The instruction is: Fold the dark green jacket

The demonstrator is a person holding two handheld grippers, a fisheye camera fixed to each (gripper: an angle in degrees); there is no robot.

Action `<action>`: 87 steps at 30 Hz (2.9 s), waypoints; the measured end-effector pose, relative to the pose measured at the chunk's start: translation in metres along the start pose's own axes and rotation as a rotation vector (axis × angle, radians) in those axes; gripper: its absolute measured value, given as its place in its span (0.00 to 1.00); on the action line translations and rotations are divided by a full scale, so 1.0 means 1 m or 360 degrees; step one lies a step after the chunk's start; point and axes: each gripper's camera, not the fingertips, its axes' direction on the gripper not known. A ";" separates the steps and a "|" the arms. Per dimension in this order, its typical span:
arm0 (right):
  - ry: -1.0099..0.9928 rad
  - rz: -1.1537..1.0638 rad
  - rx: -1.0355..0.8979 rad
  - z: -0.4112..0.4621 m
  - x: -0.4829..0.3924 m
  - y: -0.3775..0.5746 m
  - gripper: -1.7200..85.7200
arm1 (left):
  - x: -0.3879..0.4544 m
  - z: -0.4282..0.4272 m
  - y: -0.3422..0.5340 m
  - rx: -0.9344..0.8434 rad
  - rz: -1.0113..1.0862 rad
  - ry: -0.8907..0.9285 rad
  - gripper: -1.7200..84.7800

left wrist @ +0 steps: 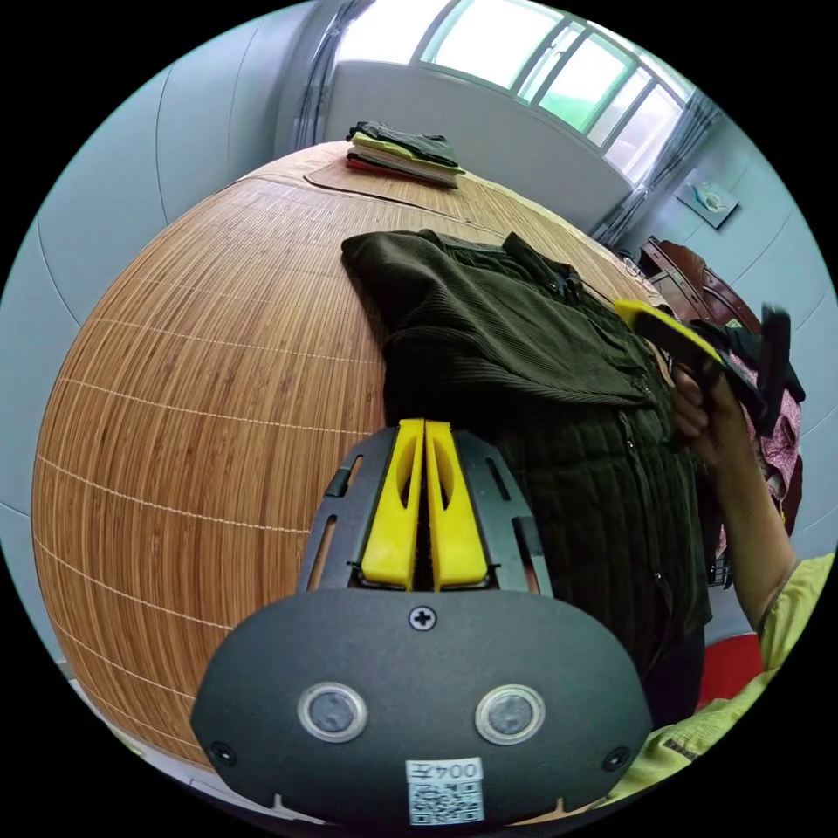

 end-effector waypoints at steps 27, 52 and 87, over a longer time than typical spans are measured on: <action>0.0171 0.1406 -0.0172 -0.229 0.150 0.421 0.19 | 0.065 -0.075 -0.002 0.0068 0.0167 -0.0618 0.02; -0.0348 0.1112 0.0241 -0.264 0.208 0.342 0.05 | 0.532 -0.155 0.080 0.0062 0.1730 0.0337 0.28; -0.1501 0.0850 0.0065 -0.031 0.116 0.387 0.01 | 0.111 -0.172 -0.418 -0.0362 0.0575 0.1079 0.05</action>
